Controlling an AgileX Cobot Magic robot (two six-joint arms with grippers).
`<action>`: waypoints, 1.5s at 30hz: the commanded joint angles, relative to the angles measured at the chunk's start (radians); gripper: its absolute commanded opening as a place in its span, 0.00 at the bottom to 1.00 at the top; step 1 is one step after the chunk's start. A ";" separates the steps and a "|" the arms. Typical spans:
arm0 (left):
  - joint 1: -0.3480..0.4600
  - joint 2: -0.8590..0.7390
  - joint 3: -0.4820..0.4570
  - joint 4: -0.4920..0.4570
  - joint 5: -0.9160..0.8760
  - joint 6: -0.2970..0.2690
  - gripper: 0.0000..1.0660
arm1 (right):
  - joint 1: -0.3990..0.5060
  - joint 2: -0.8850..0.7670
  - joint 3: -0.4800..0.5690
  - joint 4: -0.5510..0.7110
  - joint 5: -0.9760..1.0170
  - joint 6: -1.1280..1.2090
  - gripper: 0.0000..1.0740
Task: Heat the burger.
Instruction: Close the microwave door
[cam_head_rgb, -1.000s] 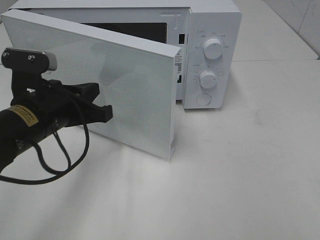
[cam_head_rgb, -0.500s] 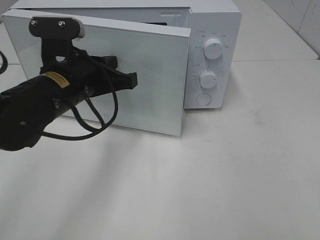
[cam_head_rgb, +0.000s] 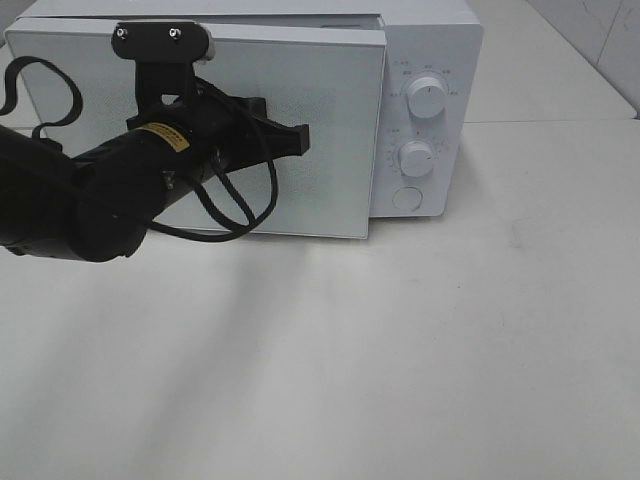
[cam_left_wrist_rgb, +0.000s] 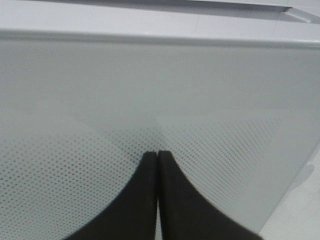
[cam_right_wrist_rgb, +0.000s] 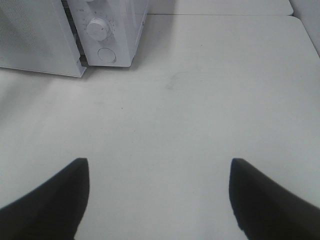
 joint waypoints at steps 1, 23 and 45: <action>-0.005 0.005 -0.022 -0.005 0.002 0.005 0.00 | -0.008 -0.027 0.001 0.001 -0.004 -0.007 0.70; -0.005 0.112 -0.216 -0.085 0.064 0.053 0.00 | -0.008 -0.027 0.001 0.001 -0.005 -0.007 0.70; 0.000 0.136 -0.321 -0.083 0.261 0.080 0.00 | -0.008 -0.027 0.001 0.001 -0.005 -0.007 0.70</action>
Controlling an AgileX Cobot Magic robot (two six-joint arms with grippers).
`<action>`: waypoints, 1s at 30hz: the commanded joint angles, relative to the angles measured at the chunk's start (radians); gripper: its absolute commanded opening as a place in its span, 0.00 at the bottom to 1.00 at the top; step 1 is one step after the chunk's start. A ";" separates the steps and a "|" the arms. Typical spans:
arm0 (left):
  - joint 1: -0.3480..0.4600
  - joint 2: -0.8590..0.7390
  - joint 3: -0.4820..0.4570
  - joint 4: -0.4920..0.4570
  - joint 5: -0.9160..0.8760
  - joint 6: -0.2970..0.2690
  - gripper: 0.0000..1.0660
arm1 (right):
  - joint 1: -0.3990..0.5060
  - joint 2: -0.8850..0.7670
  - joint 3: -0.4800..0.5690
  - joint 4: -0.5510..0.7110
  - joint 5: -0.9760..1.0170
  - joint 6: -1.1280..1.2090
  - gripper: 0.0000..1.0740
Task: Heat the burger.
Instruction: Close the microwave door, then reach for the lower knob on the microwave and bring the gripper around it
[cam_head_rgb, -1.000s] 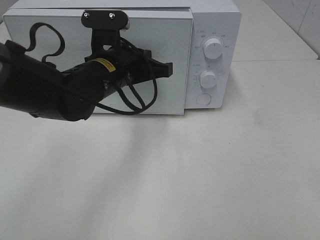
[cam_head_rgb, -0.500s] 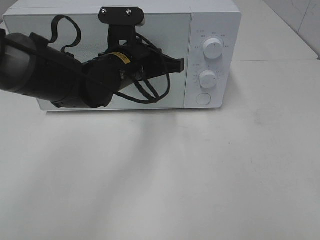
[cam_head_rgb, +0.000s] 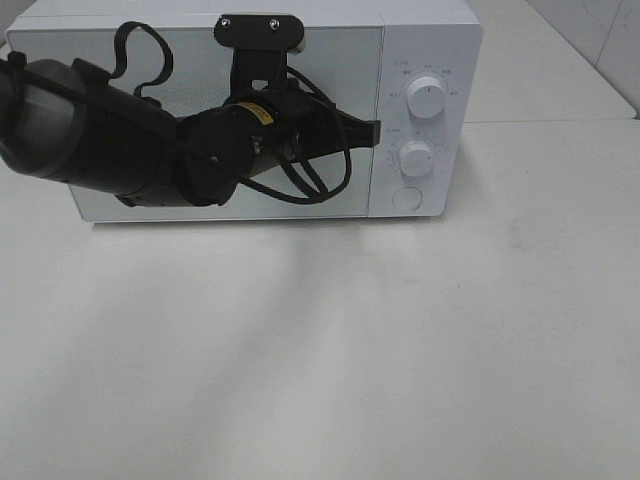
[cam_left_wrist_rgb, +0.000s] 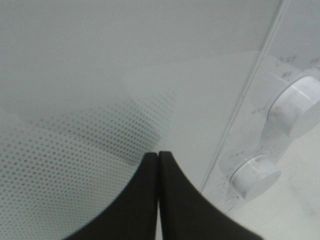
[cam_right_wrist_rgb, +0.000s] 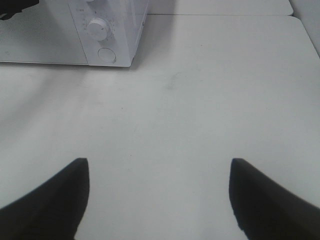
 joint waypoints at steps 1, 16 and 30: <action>0.028 -0.027 -0.020 -0.039 0.034 0.009 0.00 | -0.008 -0.027 0.001 0.001 -0.005 -0.007 0.70; 0.016 -0.153 -0.009 -0.038 0.459 0.041 0.00 | -0.008 -0.027 0.001 0.000 -0.005 -0.006 0.70; 0.016 -0.223 -0.009 -0.040 0.969 -0.013 0.94 | -0.008 -0.027 0.001 -0.001 -0.005 -0.005 0.70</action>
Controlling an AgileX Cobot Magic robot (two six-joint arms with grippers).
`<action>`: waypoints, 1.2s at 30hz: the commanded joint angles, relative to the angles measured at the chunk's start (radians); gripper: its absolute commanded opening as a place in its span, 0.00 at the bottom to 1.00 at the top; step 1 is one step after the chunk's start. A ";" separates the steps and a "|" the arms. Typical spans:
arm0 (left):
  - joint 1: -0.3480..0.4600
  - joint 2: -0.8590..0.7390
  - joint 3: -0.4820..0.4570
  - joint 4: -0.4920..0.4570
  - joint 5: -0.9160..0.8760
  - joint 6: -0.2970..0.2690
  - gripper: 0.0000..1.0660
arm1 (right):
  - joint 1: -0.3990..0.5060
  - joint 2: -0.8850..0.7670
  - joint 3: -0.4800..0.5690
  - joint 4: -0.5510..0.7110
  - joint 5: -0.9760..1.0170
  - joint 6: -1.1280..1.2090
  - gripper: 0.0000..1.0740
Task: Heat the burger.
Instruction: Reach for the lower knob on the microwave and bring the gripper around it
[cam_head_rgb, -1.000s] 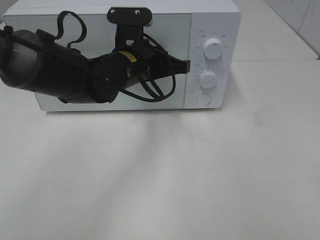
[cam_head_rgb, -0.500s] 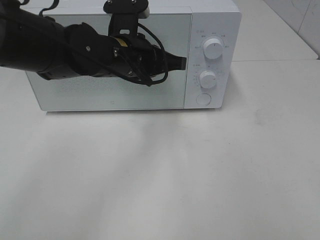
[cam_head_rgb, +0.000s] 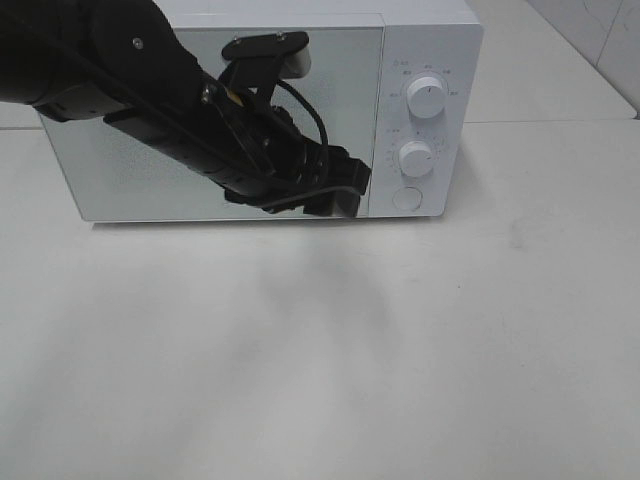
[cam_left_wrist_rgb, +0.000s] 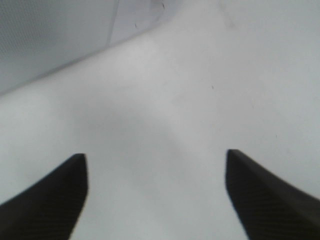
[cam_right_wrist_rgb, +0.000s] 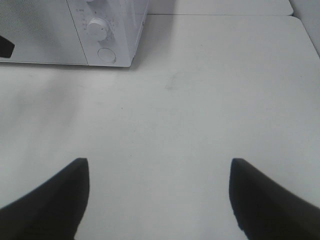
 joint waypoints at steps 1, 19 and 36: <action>-0.003 -0.013 -0.003 -0.004 0.104 -0.022 0.94 | -0.008 -0.027 0.001 -0.001 -0.005 -0.005 0.70; 0.001 -0.127 -0.003 0.110 0.550 -0.046 0.96 | -0.007 -0.027 0.001 -0.001 -0.005 -0.005 0.70; 0.131 -0.298 -0.002 0.303 0.698 -0.184 0.96 | -0.007 -0.027 0.001 0.000 -0.005 -0.007 0.70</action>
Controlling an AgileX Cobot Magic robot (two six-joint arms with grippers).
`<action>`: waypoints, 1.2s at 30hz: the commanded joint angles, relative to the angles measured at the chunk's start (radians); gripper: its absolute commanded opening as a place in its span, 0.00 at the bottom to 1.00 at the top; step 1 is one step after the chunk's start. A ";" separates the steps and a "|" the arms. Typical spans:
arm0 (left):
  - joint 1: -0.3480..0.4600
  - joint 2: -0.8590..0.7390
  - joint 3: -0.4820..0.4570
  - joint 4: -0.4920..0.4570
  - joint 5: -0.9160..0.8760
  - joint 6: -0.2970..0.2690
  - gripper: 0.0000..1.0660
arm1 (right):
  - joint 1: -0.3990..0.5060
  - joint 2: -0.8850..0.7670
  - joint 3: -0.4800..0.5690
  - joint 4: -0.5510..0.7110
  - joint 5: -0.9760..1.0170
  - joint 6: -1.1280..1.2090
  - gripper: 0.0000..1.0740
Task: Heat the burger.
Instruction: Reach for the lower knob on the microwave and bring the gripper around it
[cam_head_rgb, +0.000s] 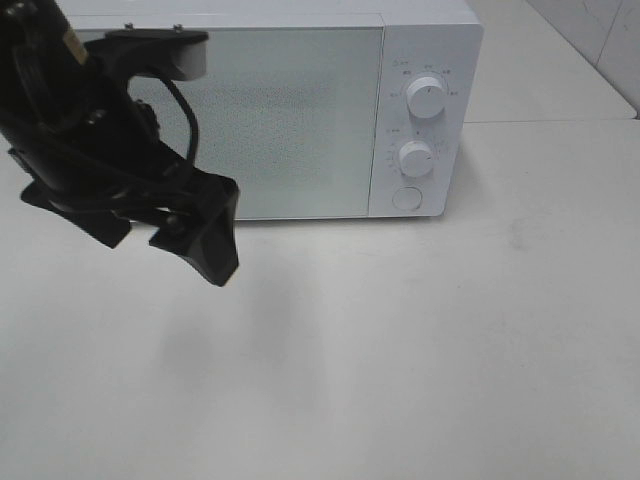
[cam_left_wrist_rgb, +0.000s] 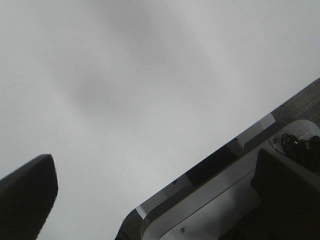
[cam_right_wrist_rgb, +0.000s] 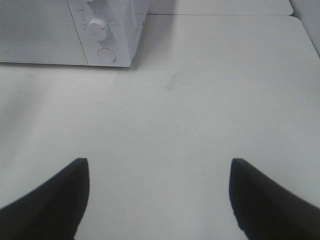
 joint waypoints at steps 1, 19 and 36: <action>0.103 -0.045 0.003 -0.011 0.050 0.037 0.96 | -0.007 -0.027 0.001 0.000 -0.005 -0.007 0.70; 0.525 -0.345 0.294 0.013 0.110 0.067 0.95 | -0.007 -0.027 0.001 0.000 -0.005 -0.007 0.70; 0.594 -0.742 0.547 0.064 0.129 0.025 0.94 | -0.007 -0.027 0.001 0.000 -0.005 -0.007 0.70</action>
